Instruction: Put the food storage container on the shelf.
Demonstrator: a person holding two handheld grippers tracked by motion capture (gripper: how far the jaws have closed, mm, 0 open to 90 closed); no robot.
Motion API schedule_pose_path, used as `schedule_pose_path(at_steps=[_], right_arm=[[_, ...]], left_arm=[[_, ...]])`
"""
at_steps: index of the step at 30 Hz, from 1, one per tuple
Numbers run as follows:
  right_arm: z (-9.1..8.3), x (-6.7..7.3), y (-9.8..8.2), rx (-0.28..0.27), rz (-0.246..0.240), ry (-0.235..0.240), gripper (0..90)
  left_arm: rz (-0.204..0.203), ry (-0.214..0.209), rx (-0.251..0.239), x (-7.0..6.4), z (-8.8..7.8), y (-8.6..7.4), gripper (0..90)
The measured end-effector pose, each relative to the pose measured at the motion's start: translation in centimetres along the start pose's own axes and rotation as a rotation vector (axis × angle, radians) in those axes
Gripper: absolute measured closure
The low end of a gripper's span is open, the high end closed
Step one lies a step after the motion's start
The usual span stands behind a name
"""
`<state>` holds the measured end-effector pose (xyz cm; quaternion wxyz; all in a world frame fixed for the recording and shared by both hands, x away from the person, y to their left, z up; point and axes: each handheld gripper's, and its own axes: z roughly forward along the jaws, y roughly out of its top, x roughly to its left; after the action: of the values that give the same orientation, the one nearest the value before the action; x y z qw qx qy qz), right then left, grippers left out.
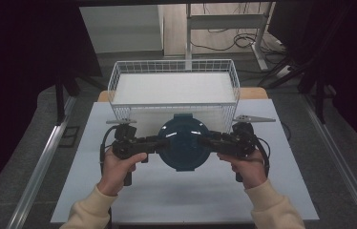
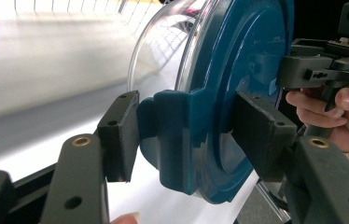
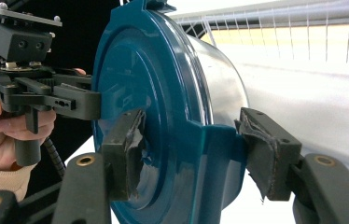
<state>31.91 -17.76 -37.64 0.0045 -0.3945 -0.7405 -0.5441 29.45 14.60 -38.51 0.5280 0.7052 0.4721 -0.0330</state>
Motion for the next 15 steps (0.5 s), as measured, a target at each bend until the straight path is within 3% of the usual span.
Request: schedule_pose_path(at_steps=[15], right_arm=[[-0.3,0.7,5.3,-0.021,-0.035,-0.002,42.2]], left_arm=[[0.032,0.003,-0.029,-0.7,-1.3,4.7,42.8]])
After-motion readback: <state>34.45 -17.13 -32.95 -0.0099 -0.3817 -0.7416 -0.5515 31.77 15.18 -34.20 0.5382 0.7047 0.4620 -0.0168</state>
